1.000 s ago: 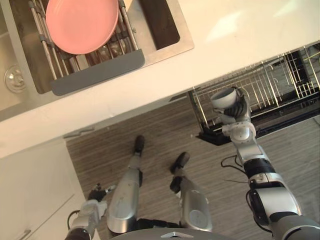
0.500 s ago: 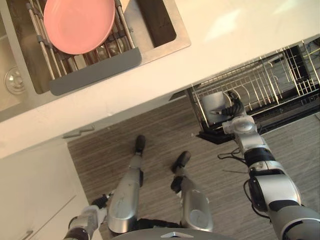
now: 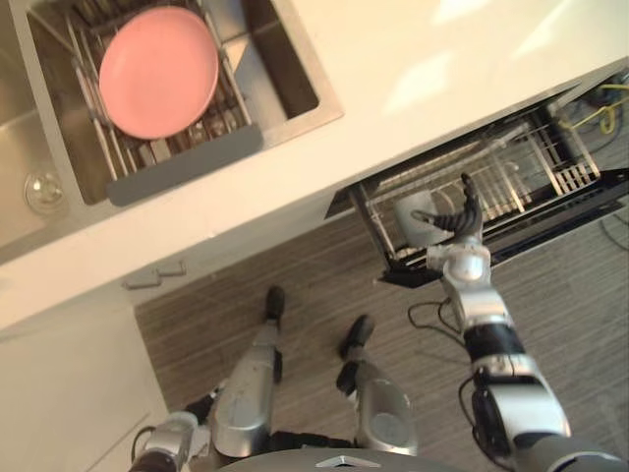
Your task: Walk over to the sink, pick up the cup, carry it to the dishwasher, place the cup inside the dishwasher, then close the dishwasher door
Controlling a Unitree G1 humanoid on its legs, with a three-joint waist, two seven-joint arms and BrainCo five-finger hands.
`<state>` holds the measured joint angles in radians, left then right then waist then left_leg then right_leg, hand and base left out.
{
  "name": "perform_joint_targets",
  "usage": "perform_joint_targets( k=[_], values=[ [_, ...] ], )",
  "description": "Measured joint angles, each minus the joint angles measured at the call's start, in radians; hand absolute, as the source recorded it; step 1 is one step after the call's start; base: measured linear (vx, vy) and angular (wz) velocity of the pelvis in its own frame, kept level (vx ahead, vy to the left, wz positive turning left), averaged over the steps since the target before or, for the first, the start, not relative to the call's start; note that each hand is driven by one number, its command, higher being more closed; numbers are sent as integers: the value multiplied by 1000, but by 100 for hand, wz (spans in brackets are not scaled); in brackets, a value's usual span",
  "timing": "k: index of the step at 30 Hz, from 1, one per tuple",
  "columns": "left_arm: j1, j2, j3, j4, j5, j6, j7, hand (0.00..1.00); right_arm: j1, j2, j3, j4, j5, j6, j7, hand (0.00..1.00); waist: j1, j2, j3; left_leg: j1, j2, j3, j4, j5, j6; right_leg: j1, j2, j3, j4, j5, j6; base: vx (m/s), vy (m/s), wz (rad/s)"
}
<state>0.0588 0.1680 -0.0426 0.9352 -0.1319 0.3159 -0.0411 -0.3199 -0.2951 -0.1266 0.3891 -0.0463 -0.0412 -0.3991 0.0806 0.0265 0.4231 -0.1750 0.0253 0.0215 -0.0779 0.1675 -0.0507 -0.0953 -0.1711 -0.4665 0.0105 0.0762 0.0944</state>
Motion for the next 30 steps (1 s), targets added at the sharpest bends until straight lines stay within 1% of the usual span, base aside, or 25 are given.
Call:
perform_joint_targets(
  k=[1,2,3,4,5,6,7,8,9,10,11,12,13,14,15,18,20,21,22,24,25,26,28,29,30],
  values=[
    [30,-3,34,0,-46,-1,34,0,87,48,-34,-52,27,-30,-30,0,-3,-15,-37,17,1,8,0,-8,-1,18,0,-1,-1,-7,3,104,-41,-1],
    [57,-11,80,2,-64,-9,53,0,169,103,-69,-121,86,-72,-47,0,-12,-30,-70,36,1,9,-1,-19,6,36,0,-4,1,-17,7,109,-48,-1],
    [69,-13,100,4,-64,-14,59,0,207,130,-85,-157,123,-96,-48,0,-17,-37,-86,42,1,10,-4,-26,3,41,0,-7,4,-25,7,76,-39,3],
    [85,-18,138,16,-63,-27,63,0,265,180,-104,-229,214,-144,-43,0,-28,-52,-117,49,3,10,-6,-37,9,43,-2,-12,22,-42,9,59,-40,5],
    [95,-25,163,23,-61,-43,64,0,302,224,-122,-282,319,-209,-17,0,-37,-68,-134,57,3,12,-6,-48,20,41,-9,-12,55,-73,5,21,-30,9],
    [100,-24,170,23,-60,-48,66,0,314,243,-128,-306,369,-239,-3,0,-41,-75,-139,59,3,13,-6,-51,23,41,-15,-13,76,-87,5,33,-33,15],
    [108,-24,192,22,-59,-57,80,0,329,275,-133,-355,448,-285,32,0,-48,-89,-148,78,1,14,-6,-53,26,38,-29,-14,124,-117,7,36,-31,20],
    [114,-27,200,22,-59,-68,103,0,335,294,-128,-406,496,-314,74,0,-51,-100,-155,91,-2,13,-7,-54,26,37,-37,-10,162,-140,9,41,-37,19],
    [116,-26,200,22,-59,-77,117,0,339,297,-123,-433,515,-324,102,0,-51,-104,-161,90,-4,10,-7,-54,26,38,-41,-10,174,-147,10,13,-35,14],
    [119,-27,200,20,-59,-86,136,0,342,296,-104,-473,527,-330,143,0,-52,-108,-172,90,-5,6,-7,-54,25,39,-42,-10,177,-153,11,9,-43,14],
    [121,-30,201,19,-62,-95,161,0,344,291,-75,-540,530,-326,198,0,-51,-109,-194,90,-2,-2,-7,-55,25,45,-32,-11,158,-150,10,36,-48,16],
    [121,-31,201,19,-64,-95,169,0,343,288,-66,-560,528,-317,219,0,-51,-109,-201,91,-1,-8,-7,-54,23,53,-25,-14,145,-144,8,75,-74,25],
    [122,-32,200,17,-73,-94,183,0,340,283,-58,-581,528,-296,252,0,-51,-108,-215,91,1,-25,-7,-48,13,79,-10,-18,111,-128,1,61,-62,24],
    [122,-32,200,17,-82,-94,191,0,336,280,-56,-581,529,-284,266,0,-50,-109,-220,92,2,-29,-7,-45,15,93,-3,-22,95,-120,3,91,-87,35],
    [123,-34,201,16,-101,-95,214,0,333,269,-49,-580,549,-258,298,0,-46,-109,-229,108,1,-46,-7,-39,14,128,6,-33,61,-105,8,81,-60,29],
    [131,-49,222,11,-101,-114,250,0,325,249,-31,-579,590,-254,353,0,-37,-105,-242,113,1,-54,-7,-34,11,147,12,-35,43,-101,7,46,-32,19],
    [143,-64,238,-6,-86,-123,280,0,294,235,-28,-581,589,-259,384,0,-32,-97,-246,123,-3,-68,-7,-34,10,165,16,-35,42,-104,4,5,-16,15],
    [144,-66,237,-6,-77,-123,283,0,292,226,-21,-585,589,-259,384,0,-32,-93,-248,124,-4,-75,-7,-34,10,173,16,-35,42,-107,3,-57,-8,29],
    [146,-71,240,-5,-60,-123,286,0,292,201,-1,-606,588,-258,383,0,-32,-85,-252,130,-5,-74,-8,-52,18,190,16,-41,42,-114,3,-57,9,33],
    [150,-78,251,0,-55,-121,289,0,285,192,8,-637,582,-255,369,0,-35,-77,-254,154,14,49,-8,-86,46,233,10,-71,26,-106,14,-33,15,49],
    [156,-85,266,0,-40,-120,290,0,282,183,-1,-655,579,-256,358,0,-50,-71,-262,163,32,162,-7,-93,58,259,2,-106,11,-101,22,9,50,76],
    [162,-93,276,0,-30,-120,293,0,277,160,-5,-655,579,-255,343,0,-59,-57,-274,165,43,220,-7,-76,62,271,-3,-126,10,-102,25,15,72,74],
    [171,-111,275,0,-26,-121,296,0,277,144,-15,-653,573,-239,326,0,-57,-38,-283,161,47,221,-7,-41,46,274,-7,-121,17,-113,37,7,84,38],
    [184,-110,275,0,-22,-121,296,0,277,147,-13,-651,542,-219,322,0,-50,-37,-284,162,41,220,-7,-39,48,272,-14,-108,28,-127,32,0,67,18],
    [192,-109,275,0,-22,-120,296,0,277,148,-10,-651,528,-212,322,0,-49,-37,-284,162,40,221,-7,-39,48,271,-15,-102,32,-130,32,0,57,8]
  ],
)
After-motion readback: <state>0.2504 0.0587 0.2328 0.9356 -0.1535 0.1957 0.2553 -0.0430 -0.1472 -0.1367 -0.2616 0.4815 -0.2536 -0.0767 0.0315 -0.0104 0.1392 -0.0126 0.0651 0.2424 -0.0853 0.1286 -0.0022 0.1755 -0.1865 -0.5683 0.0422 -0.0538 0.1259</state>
